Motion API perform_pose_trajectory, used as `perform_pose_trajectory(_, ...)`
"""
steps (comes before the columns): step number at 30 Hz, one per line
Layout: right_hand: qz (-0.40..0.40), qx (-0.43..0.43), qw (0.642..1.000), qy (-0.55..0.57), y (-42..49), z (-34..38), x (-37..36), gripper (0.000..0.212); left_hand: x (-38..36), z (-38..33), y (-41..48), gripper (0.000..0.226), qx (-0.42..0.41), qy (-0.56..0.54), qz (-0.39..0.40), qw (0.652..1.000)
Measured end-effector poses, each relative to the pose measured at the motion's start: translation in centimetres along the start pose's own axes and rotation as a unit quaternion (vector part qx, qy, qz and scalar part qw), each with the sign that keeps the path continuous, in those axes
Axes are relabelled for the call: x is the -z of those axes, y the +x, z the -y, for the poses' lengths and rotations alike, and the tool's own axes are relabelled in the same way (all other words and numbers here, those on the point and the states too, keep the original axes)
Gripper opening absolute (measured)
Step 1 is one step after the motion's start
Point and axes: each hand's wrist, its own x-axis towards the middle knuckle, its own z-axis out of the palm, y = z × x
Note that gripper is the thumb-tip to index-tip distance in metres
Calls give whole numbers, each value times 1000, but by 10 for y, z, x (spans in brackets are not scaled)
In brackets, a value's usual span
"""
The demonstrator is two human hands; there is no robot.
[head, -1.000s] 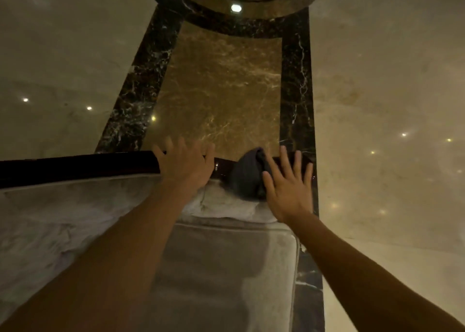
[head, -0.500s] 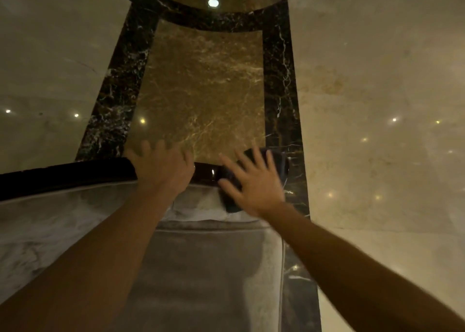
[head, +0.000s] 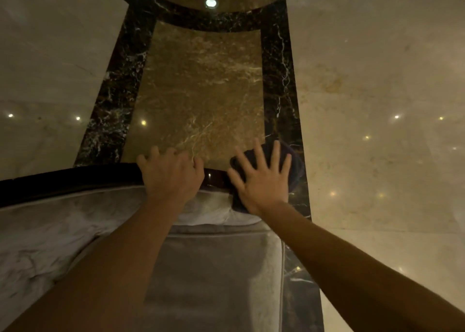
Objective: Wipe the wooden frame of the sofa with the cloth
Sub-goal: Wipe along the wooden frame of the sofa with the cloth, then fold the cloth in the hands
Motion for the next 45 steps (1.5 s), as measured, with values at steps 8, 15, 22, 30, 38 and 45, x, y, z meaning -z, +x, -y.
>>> perform_pose_trajectory(8,67,-26,997,21,13,-21,9,64,5,-4,-1,74,38,26,68,997)
perform_pose_trajectory(15,83,-87,981,154,-29,-18,20,56,-2,-65,-113,23,113,-558,26,822)
perform_pose_trajectory(22,145,-22,975,164,-86,-11,22,59,-7,-100,-126,57,294,-815,318,385)
perform_pose_trajectory(30,218,38,901,374,-132,-19,75,88,-5,-57,-189,33,274,-807,305,426)
perform_pose_trajectory(38,457,82,768,441,-157,51,162,53,88,44,-279,33,204,-833,149,492)
perform_pose_trajectory(45,566,134,699,417,-266,140,172,48,123,104,-455,30,305,-867,-28,393)
